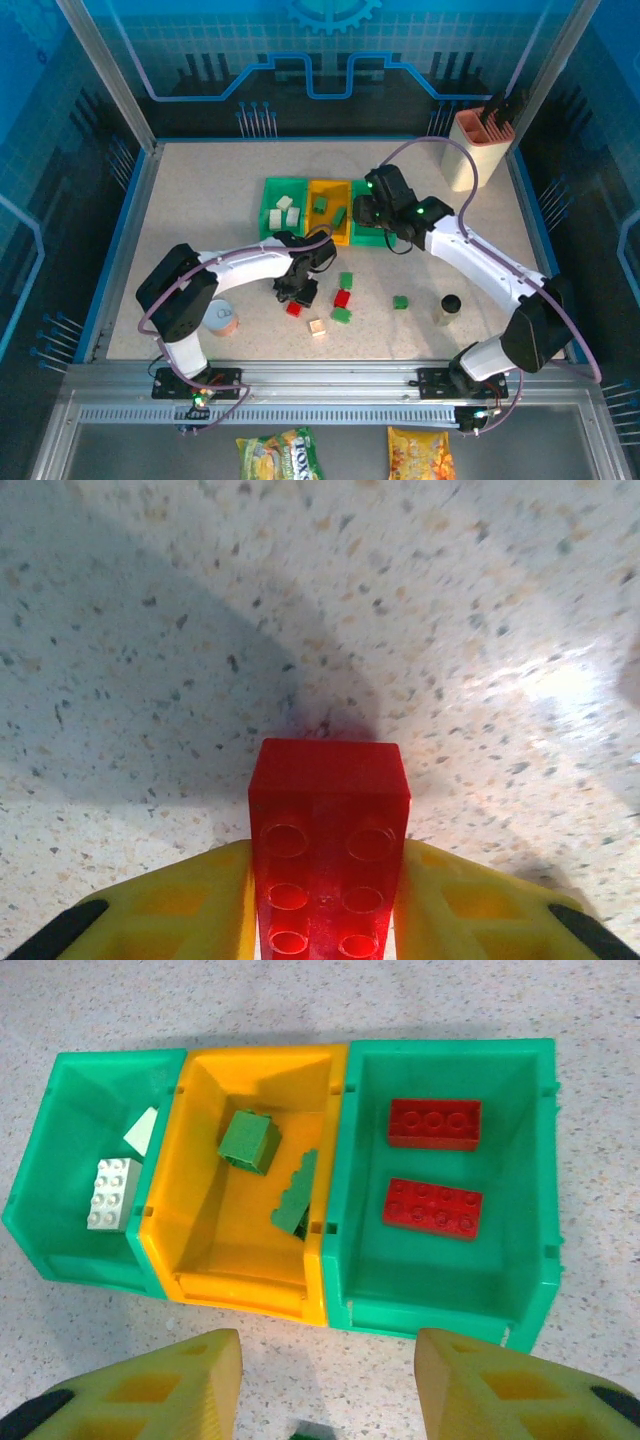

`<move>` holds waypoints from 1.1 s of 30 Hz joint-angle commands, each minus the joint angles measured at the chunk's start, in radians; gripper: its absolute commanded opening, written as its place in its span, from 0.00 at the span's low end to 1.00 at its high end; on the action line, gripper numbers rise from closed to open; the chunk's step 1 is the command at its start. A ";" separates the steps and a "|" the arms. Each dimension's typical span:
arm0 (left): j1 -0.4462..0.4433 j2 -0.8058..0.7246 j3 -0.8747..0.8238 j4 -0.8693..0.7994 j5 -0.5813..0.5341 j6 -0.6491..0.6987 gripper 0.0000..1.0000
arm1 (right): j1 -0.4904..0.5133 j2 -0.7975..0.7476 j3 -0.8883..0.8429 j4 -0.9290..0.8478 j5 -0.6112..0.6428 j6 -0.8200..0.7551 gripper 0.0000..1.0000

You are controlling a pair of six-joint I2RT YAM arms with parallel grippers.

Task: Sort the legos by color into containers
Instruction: Pick up the lego from the middle-left of the table, then place the lego in the container.

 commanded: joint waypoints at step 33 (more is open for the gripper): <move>0.063 0.414 0.854 0.100 0.056 -0.133 0.38 | -0.276 -0.300 -0.172 -0.164 0.027 -0.050 0.50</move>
